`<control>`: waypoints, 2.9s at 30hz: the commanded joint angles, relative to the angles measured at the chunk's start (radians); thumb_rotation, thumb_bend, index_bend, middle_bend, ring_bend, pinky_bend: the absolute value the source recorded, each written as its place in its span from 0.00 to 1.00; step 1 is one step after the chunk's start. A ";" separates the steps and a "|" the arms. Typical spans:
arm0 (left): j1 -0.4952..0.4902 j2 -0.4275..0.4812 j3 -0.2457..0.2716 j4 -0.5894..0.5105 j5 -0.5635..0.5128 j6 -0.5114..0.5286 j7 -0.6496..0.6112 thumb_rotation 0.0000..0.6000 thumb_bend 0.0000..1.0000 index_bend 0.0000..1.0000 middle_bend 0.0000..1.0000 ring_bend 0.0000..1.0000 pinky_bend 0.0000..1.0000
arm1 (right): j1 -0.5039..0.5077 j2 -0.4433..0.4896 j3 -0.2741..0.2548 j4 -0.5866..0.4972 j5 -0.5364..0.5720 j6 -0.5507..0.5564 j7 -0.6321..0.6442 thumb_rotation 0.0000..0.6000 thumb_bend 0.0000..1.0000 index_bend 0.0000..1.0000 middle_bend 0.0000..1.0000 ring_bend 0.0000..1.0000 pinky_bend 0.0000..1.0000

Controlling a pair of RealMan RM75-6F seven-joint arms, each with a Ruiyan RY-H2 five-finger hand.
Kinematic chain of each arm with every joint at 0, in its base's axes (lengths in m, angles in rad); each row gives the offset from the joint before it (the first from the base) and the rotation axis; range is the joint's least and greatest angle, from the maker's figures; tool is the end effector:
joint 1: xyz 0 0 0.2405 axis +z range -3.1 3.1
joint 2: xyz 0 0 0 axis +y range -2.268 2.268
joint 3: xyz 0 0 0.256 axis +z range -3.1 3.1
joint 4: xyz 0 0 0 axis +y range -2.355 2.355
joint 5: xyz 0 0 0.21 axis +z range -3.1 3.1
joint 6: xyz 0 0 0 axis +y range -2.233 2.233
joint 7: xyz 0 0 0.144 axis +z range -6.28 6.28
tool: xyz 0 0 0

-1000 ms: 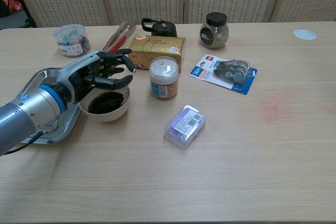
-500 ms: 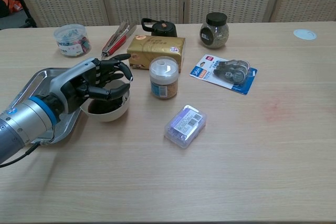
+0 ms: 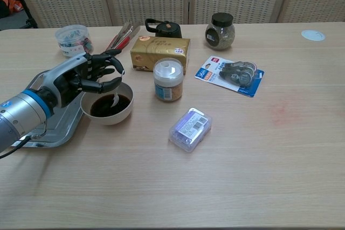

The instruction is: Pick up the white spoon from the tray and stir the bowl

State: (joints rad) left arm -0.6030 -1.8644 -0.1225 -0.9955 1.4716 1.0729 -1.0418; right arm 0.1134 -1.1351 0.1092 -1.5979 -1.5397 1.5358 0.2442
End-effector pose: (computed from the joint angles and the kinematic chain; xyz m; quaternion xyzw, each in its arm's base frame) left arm -0.1930 0.3183 -0.0815 -0.4422 -0.6851 -0.5628 0.1354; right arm -0.2936 -0.2009 0.1684 0.5419 -0.4083 0.5075 0.5310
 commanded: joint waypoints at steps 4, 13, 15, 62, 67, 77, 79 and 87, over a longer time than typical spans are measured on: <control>-0.030 -0.018 -0.017 0.012 -0.011 -0.033 0.016 1.00 0.44 0.65 0.00 0.00 0.00 | 0.000 0.000 0.001 0.000 0.002 0.001 0.002 1.00 0.00 0.00 0.00 0.00 0.00; -0.032 -0.034 -0.006 -0.010 -0.008 -0.035 0.029 1.00 0.44 0.65 0.00 0.00 0.00 | 0.000 0.002 0.001 0.003 0.001 -0.001 0.007 1.00 0.00 0.00 0.00 0.00 0.00; -0.027 -0.033 0.001 -0.016 -0.005 -0.031 0.020 1.00 0.44 0.65 0.00 0.00 0.00 | 0.000 0.001 0.000 0.003 0.000 -0.001 0.006 1.00 0.00 0.00 0.00 0.00 0.00; 0.005 0.015 0.050 -0.063 0.040 0.017 -0.077 1.00 0.45 0.65 0.00 0.00 0.00 | 0.002 -0.007 -0.004 0.007 -0.003 -0.004 -0.006 1.00 0.00 0.00 0.00 0.00 0.00; 0.025 0.036 0.068 -0.092 0.048 0.036 -0.096 1.00 0.45 0.65 0.00 0.00 0.00 | 0.002 -0.008 -0.005 0.006 -0.003 -0.004 -0.009 1.00 0.00 0.00 0.00 0.00 0.00; 0.045 0.059 0.058 -0.050 0.033 0.056 -0.111 1.00 0.45 0.65 0.00 0.00 0.00 | 0.002 -0.009 -0.006 0.006 -0.005 -0.003 -0.011 1.00 0.00 0.00 0.00 0.00 0.00; 0.039 0.056 0.051 -0.040 0.031 0.052 -0.110 1.00 0.45 0.65 0.00 0.00 0.00 | 0.002 -0.009 -0.005 0.006 -0.004 -0.004 -0.011 1.00 0.00 0.00 0.00 0.00 0.00; 0.007 0.044 0.021 -0.032 0.022 0.031 -0.089 1.00 0.45 0.65 0.00 0.00 0.00 | 0.002 -0.008 -0.003 0.007 0.000 -0.003 -0.007 1.00 0.00 0.00 0.00 0.00 0.00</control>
State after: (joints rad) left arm -0.5938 -1.8209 -0.1004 -1.0234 1.4937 1.1044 -1.1332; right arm 0.1154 -1.1431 0.1064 -1.5906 -1.5399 1.5323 0.2368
